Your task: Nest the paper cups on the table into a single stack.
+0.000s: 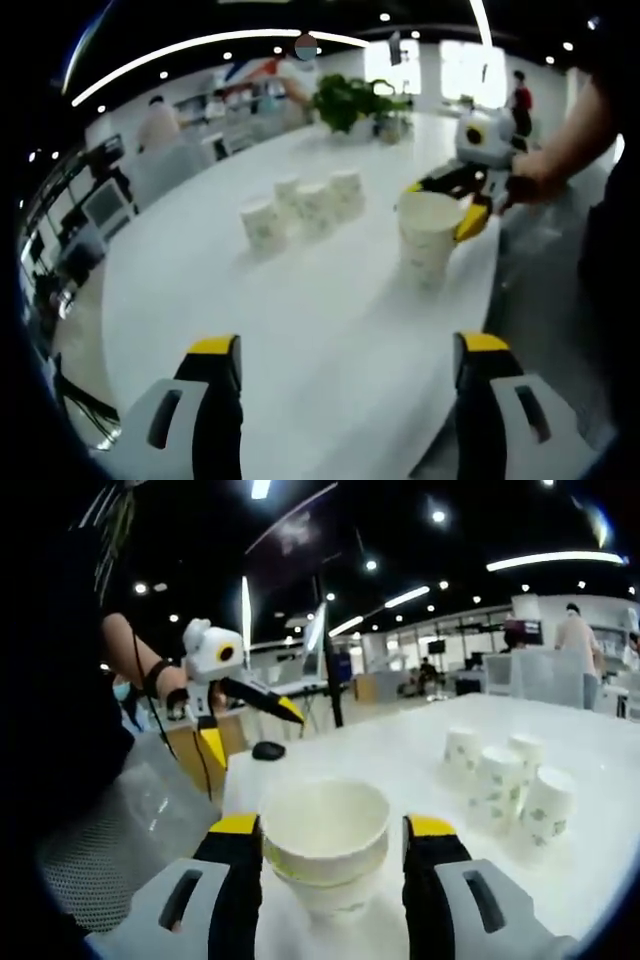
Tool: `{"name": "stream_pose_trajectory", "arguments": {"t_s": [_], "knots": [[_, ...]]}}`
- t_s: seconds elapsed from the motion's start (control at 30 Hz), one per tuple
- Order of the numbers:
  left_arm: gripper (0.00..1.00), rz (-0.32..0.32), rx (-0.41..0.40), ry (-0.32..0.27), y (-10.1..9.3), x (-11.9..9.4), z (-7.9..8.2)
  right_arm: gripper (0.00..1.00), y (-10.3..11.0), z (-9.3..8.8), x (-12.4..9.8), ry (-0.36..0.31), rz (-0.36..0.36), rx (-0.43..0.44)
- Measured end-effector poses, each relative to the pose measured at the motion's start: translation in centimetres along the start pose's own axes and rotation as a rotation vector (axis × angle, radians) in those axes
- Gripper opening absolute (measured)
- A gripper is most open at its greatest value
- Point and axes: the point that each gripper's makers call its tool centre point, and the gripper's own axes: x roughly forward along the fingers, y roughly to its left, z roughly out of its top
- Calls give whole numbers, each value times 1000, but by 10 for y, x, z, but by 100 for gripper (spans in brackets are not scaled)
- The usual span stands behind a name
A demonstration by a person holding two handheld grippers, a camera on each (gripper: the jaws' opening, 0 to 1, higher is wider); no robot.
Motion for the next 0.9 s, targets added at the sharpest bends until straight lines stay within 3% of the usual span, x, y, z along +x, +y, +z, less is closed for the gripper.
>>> {"name": "stream_pose_trajectory", "arguments": {"t_s": [0.17, 0.57, 0.9], "knots": [[87, -2, 1, -3, -1, 0, 2, 62, -5, -2, 0, 6, -19, 2], [87, -1, 2, -10, 1, 1, 3, 62, -7, -2, -3, 15, -33, 2], [87, 3, 4, -15, 5, -1, 4, 69, -9, 17, -7, -16, -45, -19]]}}
